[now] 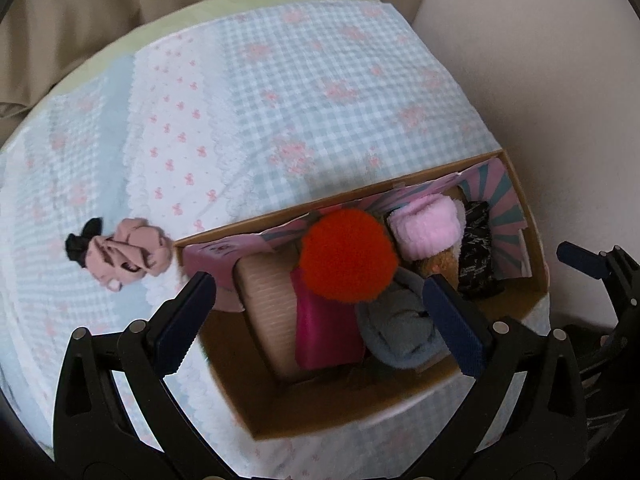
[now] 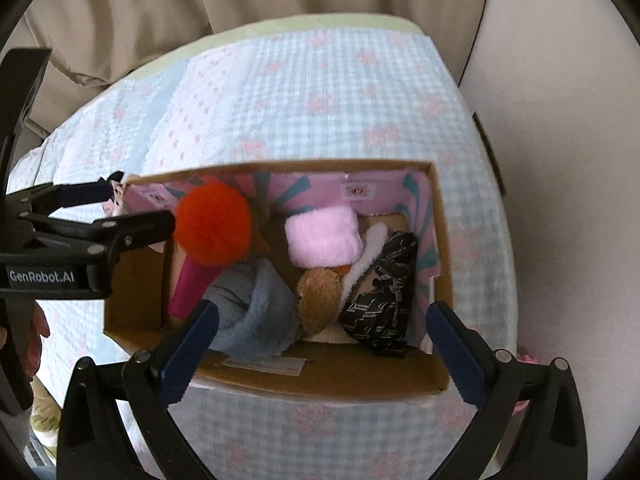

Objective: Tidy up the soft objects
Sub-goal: 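Open both tools to drop the pom-pom and scarf into the box, then move both tools back toward the pink cloth and black sock, then grasp the black sock with the left tool while the right tool grasps the pink cloth, then lift the black sock and pink cloth and carry both over the box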

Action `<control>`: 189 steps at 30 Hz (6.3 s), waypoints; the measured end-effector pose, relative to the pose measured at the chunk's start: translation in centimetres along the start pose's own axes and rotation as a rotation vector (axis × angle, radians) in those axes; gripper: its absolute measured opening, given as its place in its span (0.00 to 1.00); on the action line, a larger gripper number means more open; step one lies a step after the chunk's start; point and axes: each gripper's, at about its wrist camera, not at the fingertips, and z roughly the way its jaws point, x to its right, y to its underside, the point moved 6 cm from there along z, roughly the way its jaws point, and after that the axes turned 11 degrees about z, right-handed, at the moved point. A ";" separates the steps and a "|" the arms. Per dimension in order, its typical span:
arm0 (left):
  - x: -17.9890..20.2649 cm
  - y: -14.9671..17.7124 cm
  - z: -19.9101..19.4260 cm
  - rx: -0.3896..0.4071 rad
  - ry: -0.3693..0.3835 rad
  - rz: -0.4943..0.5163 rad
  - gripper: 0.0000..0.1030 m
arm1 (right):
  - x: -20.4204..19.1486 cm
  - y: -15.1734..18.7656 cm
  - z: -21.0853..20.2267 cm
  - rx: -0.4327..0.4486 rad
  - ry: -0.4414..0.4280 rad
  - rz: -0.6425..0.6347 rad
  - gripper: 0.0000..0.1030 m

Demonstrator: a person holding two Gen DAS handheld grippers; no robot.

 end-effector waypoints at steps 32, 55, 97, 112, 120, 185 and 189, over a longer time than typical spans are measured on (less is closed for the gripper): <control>-10.8 17.8 -30.6 0.390 -0.233 -0.282 1.00 | -13.1 4.3 -22.9 0.302 -0.125 -0.041 1.00; -30.3 20.4 -27.4 0.382 -0.123 -0.166 1.00 | -31.7 6.1 -18.8 0.333 -0.150 0.002 1.00; -36.2 8.9 14.7 -0.042 0.117 -0.286 0.81 | -34.8 -3.5 20.3 0.025 0.012 -0.187 1.00; -36.5 10.6 13.1 0.004 0.080 -0.250 0.24 | -35.3 -1.9 21.6 0.049 -0.009 -0.143 0.49; -38.1 12.2 9.6 0.039 0.069 -0.266 0.24 | -35.3 -2.4 19.6 0.092 -0.023 -0.102 0.32; -4.7 5.6 -23.0 0.374 0.012 -0.235 0.24 | -10.2 0.1 -20.4 0.386 -0.063 0.024 0.32; -2.5 4.3 -18.9 0.299 0.019 -0.229 0.24 | -6.7 -1.5 -18.1 0.328 -0.055 0.048 0.32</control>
